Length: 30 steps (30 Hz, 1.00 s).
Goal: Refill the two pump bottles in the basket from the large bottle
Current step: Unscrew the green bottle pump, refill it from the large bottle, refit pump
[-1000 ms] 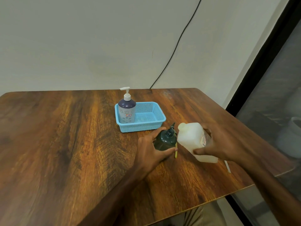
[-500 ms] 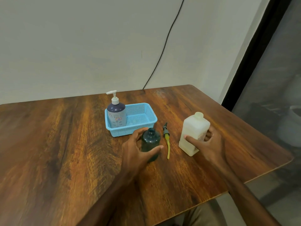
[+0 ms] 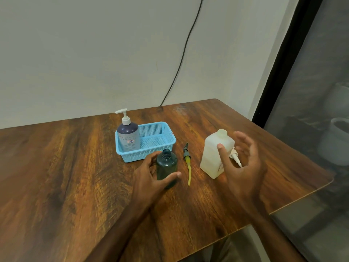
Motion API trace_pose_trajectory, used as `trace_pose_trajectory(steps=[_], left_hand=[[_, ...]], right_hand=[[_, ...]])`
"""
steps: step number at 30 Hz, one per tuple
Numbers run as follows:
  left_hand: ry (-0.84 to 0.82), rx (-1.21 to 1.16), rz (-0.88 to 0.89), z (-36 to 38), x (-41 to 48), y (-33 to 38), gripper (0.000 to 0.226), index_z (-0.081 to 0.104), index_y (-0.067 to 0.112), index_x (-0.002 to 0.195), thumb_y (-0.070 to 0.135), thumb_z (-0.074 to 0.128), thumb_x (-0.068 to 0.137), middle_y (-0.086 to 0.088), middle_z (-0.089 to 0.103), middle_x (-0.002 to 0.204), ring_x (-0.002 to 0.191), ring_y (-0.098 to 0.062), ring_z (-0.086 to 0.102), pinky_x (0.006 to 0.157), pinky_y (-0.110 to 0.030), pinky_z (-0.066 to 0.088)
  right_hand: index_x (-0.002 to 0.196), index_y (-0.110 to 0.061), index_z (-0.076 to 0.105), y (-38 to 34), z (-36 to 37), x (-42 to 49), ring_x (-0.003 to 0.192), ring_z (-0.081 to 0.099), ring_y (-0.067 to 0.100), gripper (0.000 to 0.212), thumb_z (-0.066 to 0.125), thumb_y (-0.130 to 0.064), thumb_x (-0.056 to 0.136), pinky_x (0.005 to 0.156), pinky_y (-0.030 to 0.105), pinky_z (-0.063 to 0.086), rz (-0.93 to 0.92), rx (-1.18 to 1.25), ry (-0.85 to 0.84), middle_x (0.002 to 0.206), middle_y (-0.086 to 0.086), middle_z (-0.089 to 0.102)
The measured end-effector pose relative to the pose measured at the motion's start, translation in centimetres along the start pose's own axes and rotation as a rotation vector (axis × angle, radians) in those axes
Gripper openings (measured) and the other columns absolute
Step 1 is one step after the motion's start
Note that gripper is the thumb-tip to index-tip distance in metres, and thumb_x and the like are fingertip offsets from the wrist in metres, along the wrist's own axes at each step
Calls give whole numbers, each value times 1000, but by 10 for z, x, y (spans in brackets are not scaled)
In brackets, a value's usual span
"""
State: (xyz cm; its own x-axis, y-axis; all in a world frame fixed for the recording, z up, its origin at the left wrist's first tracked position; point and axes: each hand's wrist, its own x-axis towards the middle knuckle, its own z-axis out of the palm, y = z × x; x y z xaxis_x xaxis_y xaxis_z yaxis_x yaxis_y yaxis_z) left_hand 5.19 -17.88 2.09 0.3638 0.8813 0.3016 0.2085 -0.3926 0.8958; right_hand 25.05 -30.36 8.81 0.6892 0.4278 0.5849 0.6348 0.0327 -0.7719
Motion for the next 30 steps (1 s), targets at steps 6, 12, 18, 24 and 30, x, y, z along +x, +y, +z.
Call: trace_pose_trajectory(steps=[6, 12, 18, 24, 30], left_hand=[[9, 53, 16, -4, 6, 1, 78, 55, 46, 125, 59, 93, 58, 29, 64, 118, 111, 9, 61, 91, -18, 51], [12, 52, 33, -11, 12, -2, 72, 50, 51, 117, 55, 94, 60, 38, 58, 110, 104, 20, 57, 87, -12, 50], [-40, 55, 90, -18, 17, -7, 76, 49, 49, 125, 58, 91, 62, 37, 58, 116, 110, 17, 57, 89, -12, 51], [-45, 59, 100, -17, 17, -11, 79, 51, 44, 130, 59, 90, 63, 38, 57, 116, 111, 18, 57, 90, -8, 48], [-42, 62, 84, -17, 14, -9, 74, 51, 47, 128, 60, 89, 66, 41, 56, 113, 108, 23, 54, 88, -3, 46]], right_hand=[[120, -26, 60, -46, 60, -7, 98, 61, 1, 29, 66, -27, 91, 82, 18, 53, -77, -217, -515, 111, -12, 65], [105, -14, 62, -19, 121, 6, 92, 58, 16, 14, 61, -23, 94, 76, 28, 52, 17, -622, -766, 110, 6, 63], [91, -13, 61, -8, 131, 12, 65, 47, 6, 14, 54, -24, 99, 54, 14, 32, 10, -641, -722, 88, 1, 60], [81, -21, 61, -14, 117, 16, 76, 61, 10, 14, 60, -13, 92, 66, 27, 55, 108, -399, -643, 81, -7, 63], [99, -23, 63, -74, 85, 24, 90, 67, 1, 23, 78, -16, 82, 72, 17, 57, -94, 83, -324, 101, -13, 68]])
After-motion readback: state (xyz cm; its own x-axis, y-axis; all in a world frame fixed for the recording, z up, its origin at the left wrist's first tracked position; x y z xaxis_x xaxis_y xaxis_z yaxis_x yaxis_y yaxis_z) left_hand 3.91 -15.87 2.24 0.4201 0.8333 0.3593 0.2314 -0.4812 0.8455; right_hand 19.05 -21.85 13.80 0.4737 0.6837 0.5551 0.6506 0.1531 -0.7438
